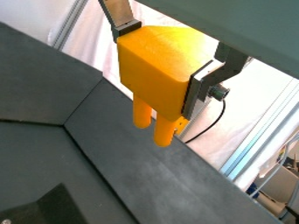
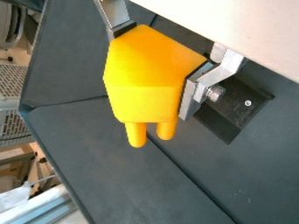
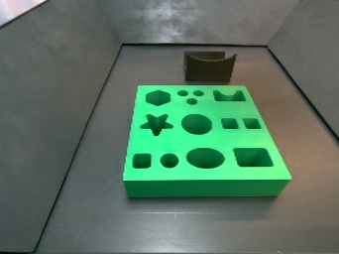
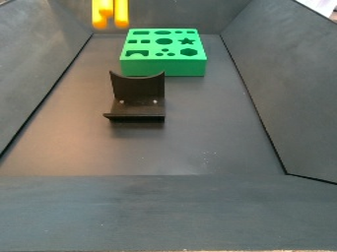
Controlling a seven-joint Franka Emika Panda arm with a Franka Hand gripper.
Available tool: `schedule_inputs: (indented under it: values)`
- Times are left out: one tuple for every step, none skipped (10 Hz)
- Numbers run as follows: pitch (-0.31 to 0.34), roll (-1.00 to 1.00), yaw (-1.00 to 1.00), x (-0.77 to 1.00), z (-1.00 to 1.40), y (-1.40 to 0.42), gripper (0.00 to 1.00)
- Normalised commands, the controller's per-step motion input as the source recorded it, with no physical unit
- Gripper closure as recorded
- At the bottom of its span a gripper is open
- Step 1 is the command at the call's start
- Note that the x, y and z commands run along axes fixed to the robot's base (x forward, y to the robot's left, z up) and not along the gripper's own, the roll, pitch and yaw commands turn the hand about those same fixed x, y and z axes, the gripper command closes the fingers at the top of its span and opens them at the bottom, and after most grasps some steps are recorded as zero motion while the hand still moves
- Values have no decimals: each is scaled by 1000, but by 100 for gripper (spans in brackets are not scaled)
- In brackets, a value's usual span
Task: Pick up the 3 prong object. Move up. Place the 3 prong object on the fixture. Regrasp the 3 prong object. Move to above the board. Insert the 3 prong object.
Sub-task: Move to above the board.
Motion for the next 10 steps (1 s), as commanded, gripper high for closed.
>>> schedule_inputs:
  values:
    - [112, -44, 70, 30, 1000, 0, 100]
    - [113, -45, 78, 30, 1000, -3, 100]
    - [111, -50, 89, 33, 1000, -11, 100]
    - [108, -53, 94, 31, 958, -11, 100]
    - [100, -54, 98, 30, 790, -14, 100]
    - [90, -59, 100, 19, 573, -14, 100]
    - [82, -60, 102, 13, 411, -13, 100]
    - [72, -62, 98, 13, 248, -9, 100]
    - [-25, -1000, -82, -632, -58, -1000, 100]
    - [-41, -1000, -82, -641, -60, -1000, 100]
